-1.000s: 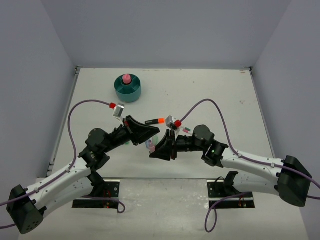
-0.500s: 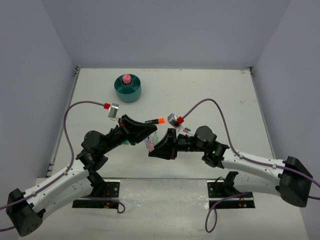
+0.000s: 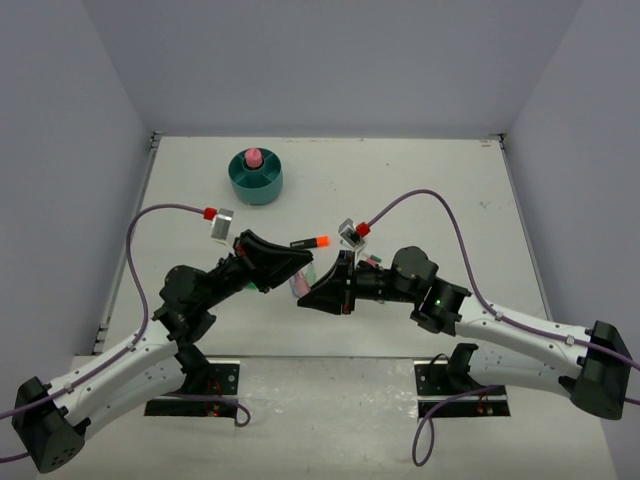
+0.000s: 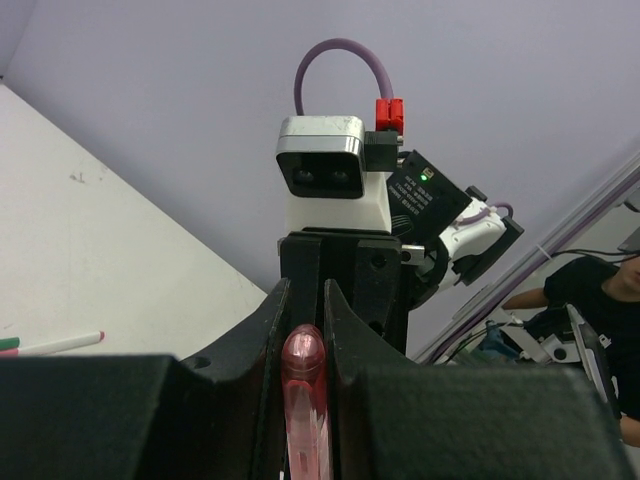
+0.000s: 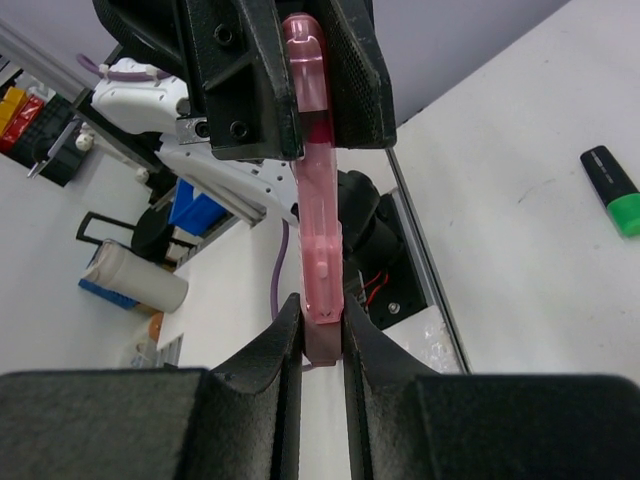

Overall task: Sort the stationery into containers
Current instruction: Close the pen cap on the pen.

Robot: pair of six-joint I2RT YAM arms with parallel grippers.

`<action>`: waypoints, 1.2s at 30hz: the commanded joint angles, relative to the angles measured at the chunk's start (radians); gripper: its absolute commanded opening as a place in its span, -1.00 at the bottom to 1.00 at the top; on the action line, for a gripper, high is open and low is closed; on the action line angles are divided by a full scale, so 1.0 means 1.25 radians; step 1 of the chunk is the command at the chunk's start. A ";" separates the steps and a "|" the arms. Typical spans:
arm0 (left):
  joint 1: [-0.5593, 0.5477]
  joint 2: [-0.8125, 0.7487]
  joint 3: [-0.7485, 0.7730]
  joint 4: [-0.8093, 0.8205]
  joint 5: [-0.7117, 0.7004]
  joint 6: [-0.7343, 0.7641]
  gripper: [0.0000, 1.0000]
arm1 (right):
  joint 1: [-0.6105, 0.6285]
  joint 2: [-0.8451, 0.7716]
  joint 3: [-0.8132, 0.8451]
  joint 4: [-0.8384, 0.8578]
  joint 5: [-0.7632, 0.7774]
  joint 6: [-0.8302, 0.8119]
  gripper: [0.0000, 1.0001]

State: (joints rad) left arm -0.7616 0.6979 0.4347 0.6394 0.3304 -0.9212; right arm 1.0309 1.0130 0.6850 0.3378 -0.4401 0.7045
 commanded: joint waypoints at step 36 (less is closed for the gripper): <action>-0.002 0.007 -0.016 -0.143 0.040 0.132 -1.00 | -0.016 0.027 0.131 0.231 0.161 -0.086 -1.00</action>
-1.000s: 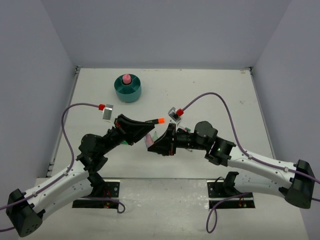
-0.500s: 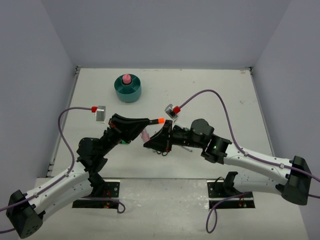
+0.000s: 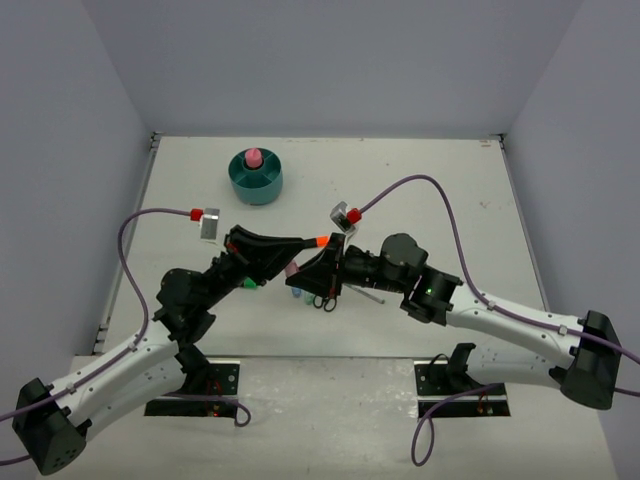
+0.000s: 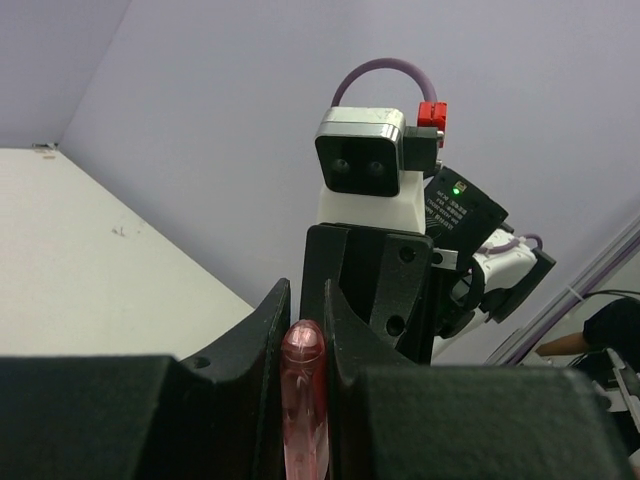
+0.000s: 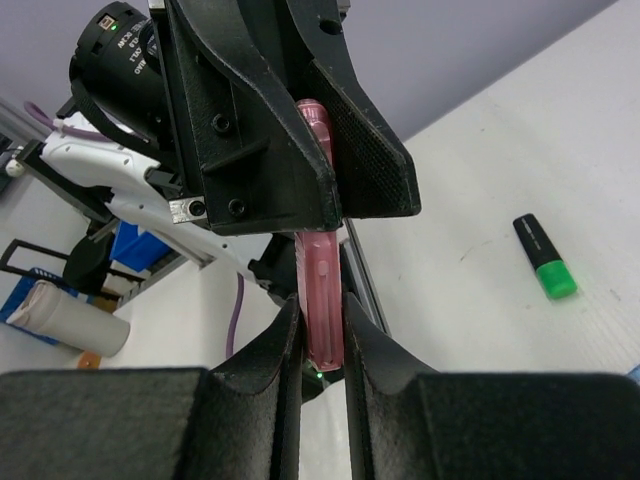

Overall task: Sort the stationery into containers
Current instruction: Close the pen cap on the pen.

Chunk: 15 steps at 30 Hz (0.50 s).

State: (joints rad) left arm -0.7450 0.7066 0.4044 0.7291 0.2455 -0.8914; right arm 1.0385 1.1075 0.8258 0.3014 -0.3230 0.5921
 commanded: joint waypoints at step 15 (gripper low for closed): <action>-0.014 -0.027 0.208 -0.428 0.105 0.246 0.49 | -0.045 -0.045 0.014 0.066 -0.149 -0.103 -1.00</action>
State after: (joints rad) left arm -0.7552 0.6953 0.5524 0.4050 0.3079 -0.7263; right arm 0.9880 1.0867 0.8119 0.3813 -0.4375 0.5331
